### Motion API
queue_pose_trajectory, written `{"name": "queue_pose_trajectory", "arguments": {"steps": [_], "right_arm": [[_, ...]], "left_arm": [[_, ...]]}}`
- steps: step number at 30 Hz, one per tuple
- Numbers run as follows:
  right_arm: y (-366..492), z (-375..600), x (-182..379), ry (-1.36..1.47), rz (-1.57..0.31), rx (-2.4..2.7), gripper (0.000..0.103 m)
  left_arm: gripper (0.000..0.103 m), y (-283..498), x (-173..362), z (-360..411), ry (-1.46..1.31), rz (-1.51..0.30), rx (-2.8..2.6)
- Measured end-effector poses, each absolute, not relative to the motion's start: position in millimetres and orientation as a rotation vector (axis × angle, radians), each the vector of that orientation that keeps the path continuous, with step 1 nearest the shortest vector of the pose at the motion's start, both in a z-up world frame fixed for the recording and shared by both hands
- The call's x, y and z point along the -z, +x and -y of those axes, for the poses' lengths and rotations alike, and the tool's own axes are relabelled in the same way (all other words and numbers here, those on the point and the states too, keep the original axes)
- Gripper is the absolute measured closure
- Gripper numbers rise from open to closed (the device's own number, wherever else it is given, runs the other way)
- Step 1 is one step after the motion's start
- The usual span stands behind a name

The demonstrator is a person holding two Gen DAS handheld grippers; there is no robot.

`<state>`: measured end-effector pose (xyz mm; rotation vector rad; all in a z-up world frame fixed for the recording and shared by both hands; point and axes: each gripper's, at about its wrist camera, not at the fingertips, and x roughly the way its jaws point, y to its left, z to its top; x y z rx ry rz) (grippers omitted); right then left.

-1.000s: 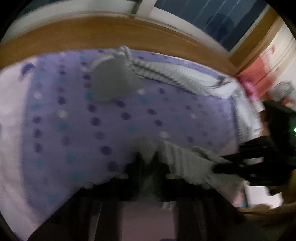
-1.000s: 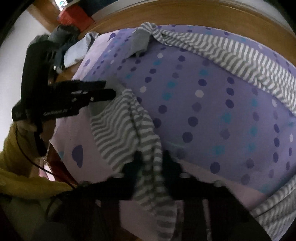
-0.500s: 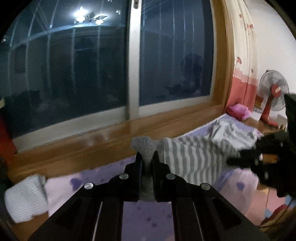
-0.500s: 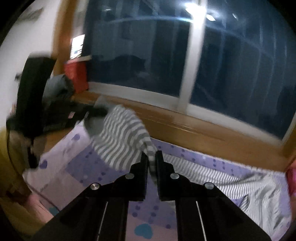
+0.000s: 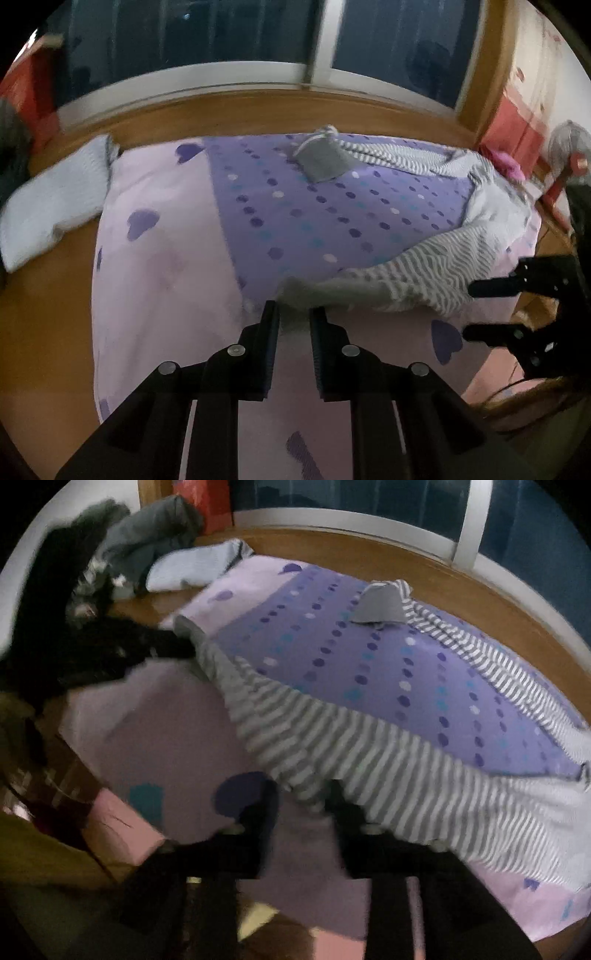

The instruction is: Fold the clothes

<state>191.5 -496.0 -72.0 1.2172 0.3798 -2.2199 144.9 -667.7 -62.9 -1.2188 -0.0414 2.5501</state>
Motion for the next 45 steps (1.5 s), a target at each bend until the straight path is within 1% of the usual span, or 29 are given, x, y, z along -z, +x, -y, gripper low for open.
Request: {"name": "queue_pose_trajectory", "arguments": {"steps": [4,7,10,13,15,17,19,21,25,26,29,32,33,35,40,45], "right_arm": [[209.9,497.6,60.3,1.170,-0.326,2.207,0.056],[216.2,500.6,52.0,1.122,-0.271,2.224,0.056],[207.1,495.0,49.2,1.129,-0.168,2.273,0.056],[186.1,488.2,55.6,1.199,-0.007,2.262,0.056],[174.6,487.7,61.5,1.235,0.075,2.250,0.056],[164.1,488.3,67.3,1.266,0.150,2.241,0.056],[158.4,492.5,73.4,1.260,0.200,2.213,0.056],[155.7,503.7,81.1,1.267,0.190,2.223,0.056],[168.3,526.5,85.2,1.280,0.134,2.261,0.056],[173.3,533.9,85.3,1.278,0.090,2.281,0.056],[190.4,554.6,91.7,1.310,0.028,2.373,0.056],[209.9,574.6,97.0,1.341,-0.009,2.528,0.056],[216.4,580.9,97.3,1.337,-0.014,2.584,0.054],[225.1,591.9,99.1,1.353,-0.029,2.665,0.054],[232.2,600.1,102.9,1.419,0.073,2.751,0.054],[232.6,599.9,102.4,1.430,0.133,2.783,0.054]], "left_arm": [[0.086,158.3,61.1,685.4,-1.220,0.104,-2.540],[0.086,163.5,58.8,694.8,-1.221,0.115,-2.530],[0.086,167.3,53.2,696.5,-1.221,0.156,-2.523],[0.085,160.3,49.8,696.8,-1.215,0.207,-2.496],[0.084,155.0,49.0,697.5,-1.251,0.281,-2.479],[0.082,145.9,51.7,701.4,-1.282,0.414,-2.388],[0.081,141.2,53.7,702.8,-1.282,0.452,-2.350],[0.080,135.7,55.9,705.0,-1.286,0.473,-2.320],[0.080,121.3,59.7,710.8,-1.308,0.442,-2.199],[0.080,117.2,59.6,711.9,-1.303,0.405,-2.162],[0.074,102.1,61.7,714.2,-1.293,0.305,-2.037],[0.074,89.5,68.2,709.1,-1.317,0.230,-1.909],[0.074,87.1,70.1,706.4,-1.314,0.200,-1.877],[0.074,84.8,74.8,696.3,-1.304,0.118,-1.849],[0.073,87.9,85.7,678.1,-1.316,0.028,-1.830],[0.073,99.2,79.4,682.6,-1.287,0.009,-1.904]]}}
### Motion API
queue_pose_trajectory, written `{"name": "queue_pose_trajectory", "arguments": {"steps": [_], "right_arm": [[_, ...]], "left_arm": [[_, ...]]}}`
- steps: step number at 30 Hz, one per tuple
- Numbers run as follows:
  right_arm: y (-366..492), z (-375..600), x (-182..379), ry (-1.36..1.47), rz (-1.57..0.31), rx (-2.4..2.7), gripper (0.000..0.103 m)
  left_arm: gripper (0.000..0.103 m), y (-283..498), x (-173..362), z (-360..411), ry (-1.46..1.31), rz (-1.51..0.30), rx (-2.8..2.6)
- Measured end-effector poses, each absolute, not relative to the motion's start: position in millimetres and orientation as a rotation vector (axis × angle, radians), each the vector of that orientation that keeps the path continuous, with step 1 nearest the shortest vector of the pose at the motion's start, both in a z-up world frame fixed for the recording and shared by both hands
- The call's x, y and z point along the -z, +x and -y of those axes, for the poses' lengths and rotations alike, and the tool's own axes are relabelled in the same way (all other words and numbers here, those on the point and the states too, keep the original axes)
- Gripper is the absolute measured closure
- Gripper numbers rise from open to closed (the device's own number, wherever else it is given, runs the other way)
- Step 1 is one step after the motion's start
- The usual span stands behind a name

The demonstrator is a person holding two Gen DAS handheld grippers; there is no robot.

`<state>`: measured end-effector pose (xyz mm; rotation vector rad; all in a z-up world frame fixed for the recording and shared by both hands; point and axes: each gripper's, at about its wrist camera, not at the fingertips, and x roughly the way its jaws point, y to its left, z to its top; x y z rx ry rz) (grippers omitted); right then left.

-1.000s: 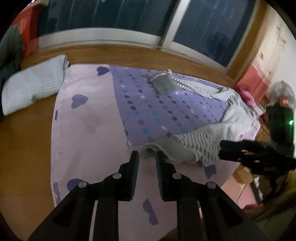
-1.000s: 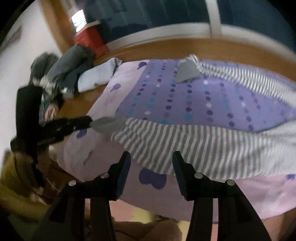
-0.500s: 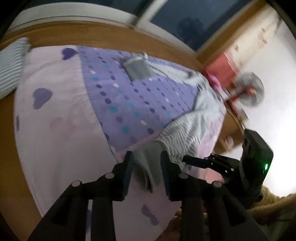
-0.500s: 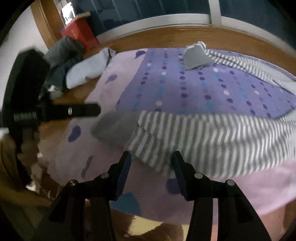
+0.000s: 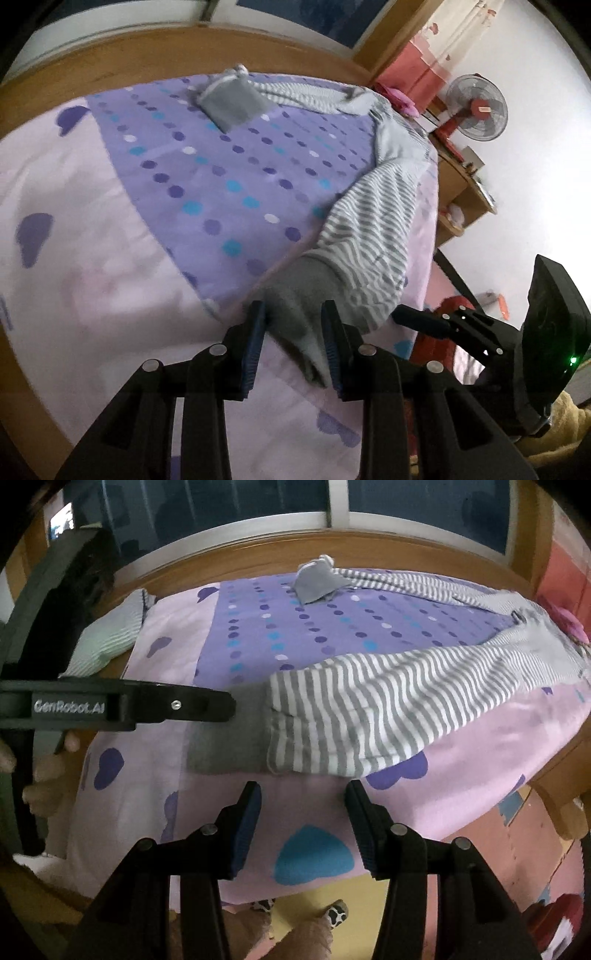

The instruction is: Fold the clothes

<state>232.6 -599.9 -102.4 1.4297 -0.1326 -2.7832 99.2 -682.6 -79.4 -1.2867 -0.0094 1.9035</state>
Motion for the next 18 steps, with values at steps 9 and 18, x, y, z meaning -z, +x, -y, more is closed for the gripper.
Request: {"name": "queue_pose_trajectory", "arguments": {"steps": [9,18], "right_arm": [[236.9,600.3,102.2,1.444,0.193,2.799,0.054],[246.6,582.6,95.5,1.476,0.349,2.828,0.054]], "left_arm": [[0.053,91.6,87.6,671.6,-1.308,0.070,-1.894],[0.095,104.8,60.7,658.6,-1.060,-0.028,-1.820]]}}
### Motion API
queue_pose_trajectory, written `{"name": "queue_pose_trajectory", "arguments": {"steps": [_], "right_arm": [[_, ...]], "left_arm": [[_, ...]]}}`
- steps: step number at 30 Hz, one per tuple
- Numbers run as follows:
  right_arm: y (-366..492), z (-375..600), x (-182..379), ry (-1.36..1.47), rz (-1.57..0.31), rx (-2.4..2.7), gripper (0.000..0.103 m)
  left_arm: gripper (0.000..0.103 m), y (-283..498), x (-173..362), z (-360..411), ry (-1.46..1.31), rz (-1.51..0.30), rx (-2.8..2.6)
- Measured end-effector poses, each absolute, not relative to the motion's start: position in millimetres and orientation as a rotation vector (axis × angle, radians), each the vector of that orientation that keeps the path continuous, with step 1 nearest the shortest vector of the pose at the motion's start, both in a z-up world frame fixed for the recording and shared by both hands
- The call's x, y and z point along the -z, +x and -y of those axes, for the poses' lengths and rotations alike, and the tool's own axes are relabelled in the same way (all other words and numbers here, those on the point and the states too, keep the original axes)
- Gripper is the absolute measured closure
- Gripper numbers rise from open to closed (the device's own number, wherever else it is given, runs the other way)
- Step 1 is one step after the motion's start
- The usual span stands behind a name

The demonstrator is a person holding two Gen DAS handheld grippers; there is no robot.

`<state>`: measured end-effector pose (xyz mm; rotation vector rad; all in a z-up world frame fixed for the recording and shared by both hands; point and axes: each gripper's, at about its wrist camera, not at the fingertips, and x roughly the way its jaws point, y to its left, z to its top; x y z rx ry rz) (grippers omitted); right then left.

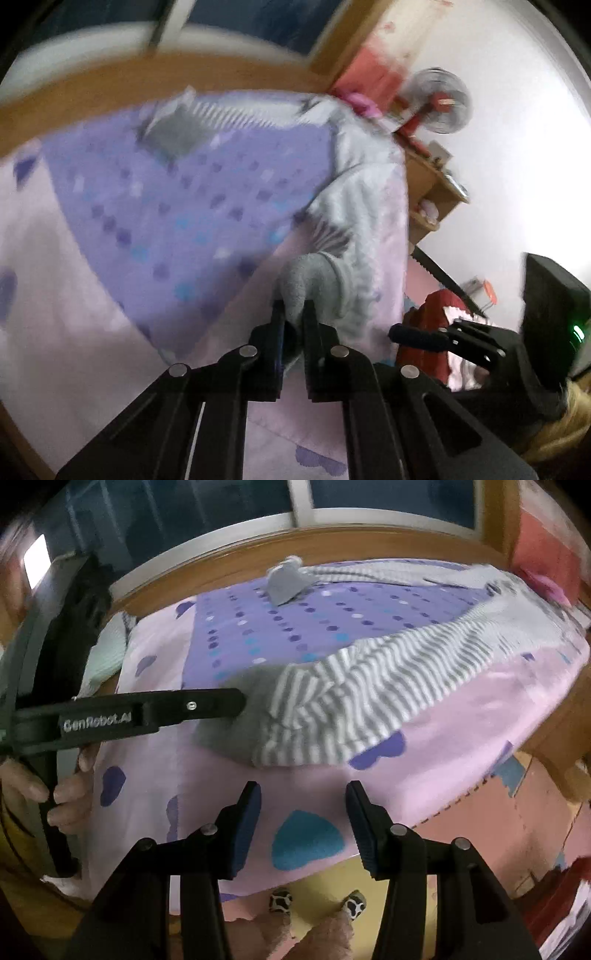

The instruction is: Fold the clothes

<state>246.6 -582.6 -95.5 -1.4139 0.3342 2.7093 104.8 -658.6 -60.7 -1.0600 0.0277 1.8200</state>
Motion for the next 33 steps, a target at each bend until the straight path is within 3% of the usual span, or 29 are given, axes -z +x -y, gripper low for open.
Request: {"name": "queue_pose_trajectory", "arguments": {"steps": [5,11,19,33], "right_arm": [[266.7,550.5,86.7,-1.324,-0.578,-2.639,0.054],[299.2,507.8,91.8,-1.204,-0.994,-2.526,0.054],[329.1,489.1,101.9,-1.062,-1.411,-2.438,0.054],[323.1,518.7,101.3,-1.194,-1.525,-2.425,0.054]], "left_arm": [[0.095,143.0,3.0,657.7,-0.782,-0.168,-1.687],[0.095,192.4,29.4,640.8,-0.775,-0.408,-1.533],[0.095,214.0,64.0,629.5,-0.858,-0.481,-1.485],[0.095,219.0,54.9,637.0,-0.819,-0.435,-1.512]]}}
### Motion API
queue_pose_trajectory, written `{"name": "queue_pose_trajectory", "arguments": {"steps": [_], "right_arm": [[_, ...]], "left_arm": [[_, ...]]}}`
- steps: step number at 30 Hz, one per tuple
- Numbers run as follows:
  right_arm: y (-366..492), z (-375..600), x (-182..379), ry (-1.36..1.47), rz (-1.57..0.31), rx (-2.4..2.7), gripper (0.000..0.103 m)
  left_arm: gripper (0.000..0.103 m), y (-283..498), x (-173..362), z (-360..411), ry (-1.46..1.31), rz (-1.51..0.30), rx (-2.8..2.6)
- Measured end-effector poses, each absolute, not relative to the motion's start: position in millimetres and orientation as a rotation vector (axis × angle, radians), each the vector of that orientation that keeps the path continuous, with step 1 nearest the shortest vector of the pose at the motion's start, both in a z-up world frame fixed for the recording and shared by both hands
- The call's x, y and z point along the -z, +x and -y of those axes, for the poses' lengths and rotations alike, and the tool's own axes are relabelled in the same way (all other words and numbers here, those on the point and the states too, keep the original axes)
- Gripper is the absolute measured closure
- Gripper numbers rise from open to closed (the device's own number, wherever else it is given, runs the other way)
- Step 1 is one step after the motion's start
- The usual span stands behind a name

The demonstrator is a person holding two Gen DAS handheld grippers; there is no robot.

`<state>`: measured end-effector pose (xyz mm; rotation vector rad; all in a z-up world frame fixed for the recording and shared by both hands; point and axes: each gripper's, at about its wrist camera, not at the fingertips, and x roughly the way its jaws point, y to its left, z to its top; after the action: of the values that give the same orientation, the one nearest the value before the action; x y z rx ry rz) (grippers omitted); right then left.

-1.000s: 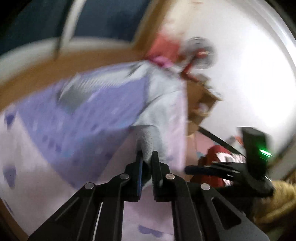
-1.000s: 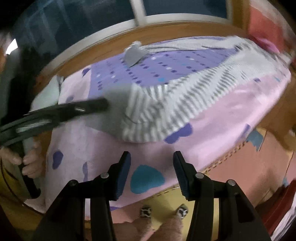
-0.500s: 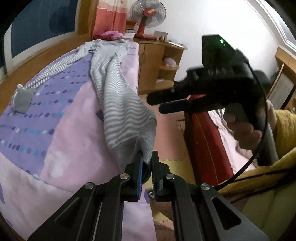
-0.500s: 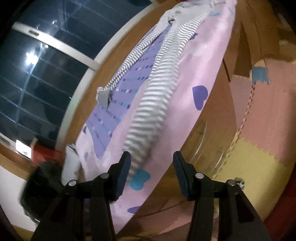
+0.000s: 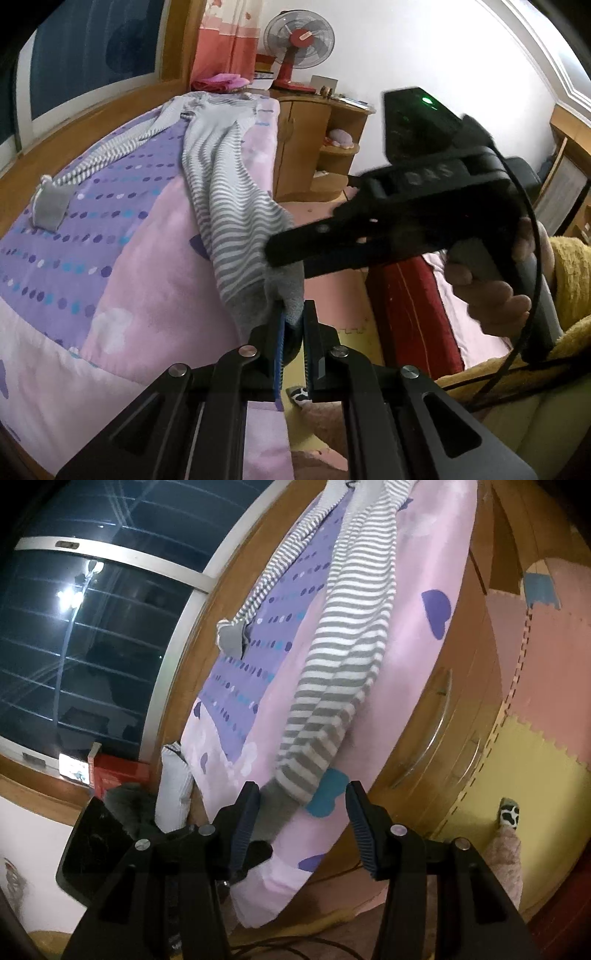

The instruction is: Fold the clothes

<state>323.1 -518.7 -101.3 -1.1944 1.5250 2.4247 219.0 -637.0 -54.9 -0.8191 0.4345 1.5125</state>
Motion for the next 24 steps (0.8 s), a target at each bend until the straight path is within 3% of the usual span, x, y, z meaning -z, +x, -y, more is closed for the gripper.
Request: {"name": "queue_pose_trajectory", "arguments": {"steps": [1,3,5,10,13,19,24], "right_arm": [[320.0,519.5,99.9,-1.198,-1.518,-2.429,0.056],[313.9,523.8,94.1,-1.211,-1.447,-2.460,0.091],[312.6,527.5,85.1,-1.202,-1.340,-2.486,0.092],[327.3,524.4,67.2,-1.121,-1.298,-2.522,0.093],[339.9,517.5,62.1,-1.061,-1.384,-2.520,0.094],[350.2,507.9,58.7,-0.907,-1.633,-2.524,0.094],[359.4,506.7,56.9,-0.835,-1.684,-2.546,0.094]], "left_arm": [[0.095,220.1,54.6,636.6,-0.818,-0.432,-1.509],[0.095,222.0,53.2,637.8,-0.820,-0.423,-1.508],[0.093,218.5,52.1,642.7,-0.850,-0.379,-1.492],[0.051,196.0,55.5,666.1,-0.961,-0.192,-1.443],[0.038,173.5,71.5,675.7,-1.082,0.015,-1.341],[0.036,135.0,111.6,656.0,-1.266,0.442,-1.080],[0.032,121.5,132.3,637.5,-1.309,0.733,-0.898]]}}
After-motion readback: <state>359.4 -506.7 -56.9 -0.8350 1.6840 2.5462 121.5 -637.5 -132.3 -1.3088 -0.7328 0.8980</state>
